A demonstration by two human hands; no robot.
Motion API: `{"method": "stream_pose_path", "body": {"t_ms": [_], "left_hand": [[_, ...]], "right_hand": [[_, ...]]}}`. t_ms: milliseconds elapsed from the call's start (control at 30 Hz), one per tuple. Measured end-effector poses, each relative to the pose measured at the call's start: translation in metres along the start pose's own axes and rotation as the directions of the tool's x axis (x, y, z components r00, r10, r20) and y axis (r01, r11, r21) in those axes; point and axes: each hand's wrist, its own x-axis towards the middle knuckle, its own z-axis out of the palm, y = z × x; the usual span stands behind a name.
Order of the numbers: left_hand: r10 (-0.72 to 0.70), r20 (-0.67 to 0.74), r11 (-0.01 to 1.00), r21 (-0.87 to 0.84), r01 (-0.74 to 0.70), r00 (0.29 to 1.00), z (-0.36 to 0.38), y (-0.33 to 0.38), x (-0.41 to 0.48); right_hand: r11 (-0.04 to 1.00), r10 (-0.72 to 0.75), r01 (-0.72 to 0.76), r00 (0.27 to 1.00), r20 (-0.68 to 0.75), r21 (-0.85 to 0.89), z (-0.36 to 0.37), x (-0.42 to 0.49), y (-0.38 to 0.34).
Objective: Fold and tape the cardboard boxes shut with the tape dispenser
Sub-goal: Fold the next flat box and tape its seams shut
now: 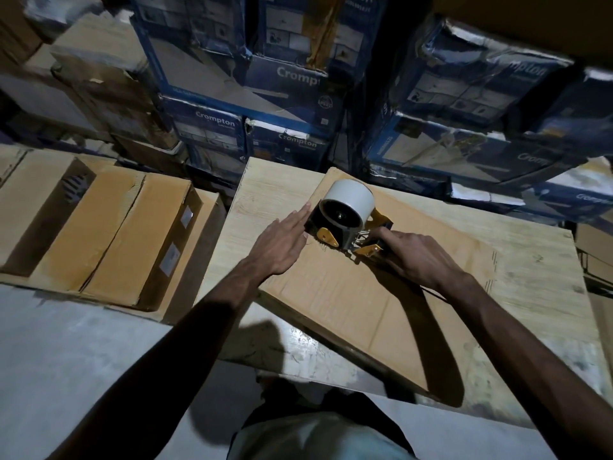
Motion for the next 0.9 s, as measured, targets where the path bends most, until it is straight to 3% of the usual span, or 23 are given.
{"method": "stream_pose_path", "body": {"t_ms": [200, 900], "left_hand": [[-0.01, -0.089, 0.99, 0.138, 0.022, 0.996, -0.002, 0.007, 0.002], [-0.102, -0.002, 0.969, 0.226, 0.1, 0.995, -0.003, 0.012, 0.005]], "right_hand": [[0.999, -0.038, 0.038, 0.999, -0.028, 0.008, 0.001, -0.001, 0.003], [0.993, 0.047, -0.044, 0.999, 0.028, -0.112, 0.007, -0.125, 0.073]]}}
